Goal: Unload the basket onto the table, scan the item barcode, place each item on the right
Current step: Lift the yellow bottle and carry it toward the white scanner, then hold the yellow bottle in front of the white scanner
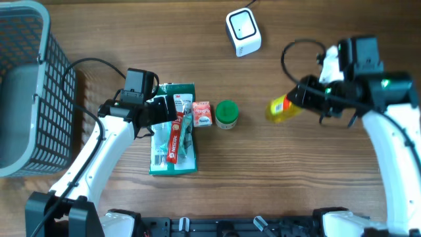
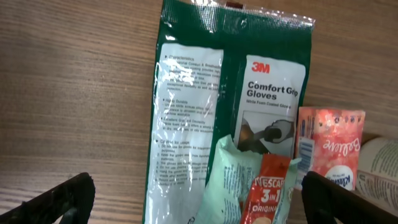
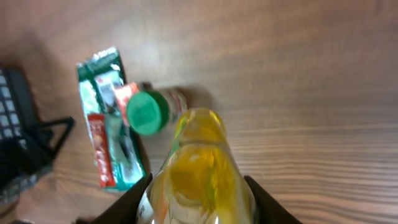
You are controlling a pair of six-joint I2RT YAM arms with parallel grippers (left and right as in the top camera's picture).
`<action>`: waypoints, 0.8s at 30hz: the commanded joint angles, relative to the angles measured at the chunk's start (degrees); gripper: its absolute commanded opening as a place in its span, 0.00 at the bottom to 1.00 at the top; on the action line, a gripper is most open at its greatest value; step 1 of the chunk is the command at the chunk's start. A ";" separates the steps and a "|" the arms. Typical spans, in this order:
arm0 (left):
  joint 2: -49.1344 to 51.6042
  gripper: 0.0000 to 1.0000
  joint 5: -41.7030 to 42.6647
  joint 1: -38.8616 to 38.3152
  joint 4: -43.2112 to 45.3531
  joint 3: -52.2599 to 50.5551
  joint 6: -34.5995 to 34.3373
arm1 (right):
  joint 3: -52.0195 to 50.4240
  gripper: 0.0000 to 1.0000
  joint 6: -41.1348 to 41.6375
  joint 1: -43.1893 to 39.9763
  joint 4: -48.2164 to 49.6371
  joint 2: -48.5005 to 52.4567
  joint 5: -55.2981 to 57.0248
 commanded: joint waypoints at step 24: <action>-0.94 1.00 -0.55 0.11 0.00 0.96 -0.72 | 26.86 0.04 -32.20 29.68 34.60 43.71 73.53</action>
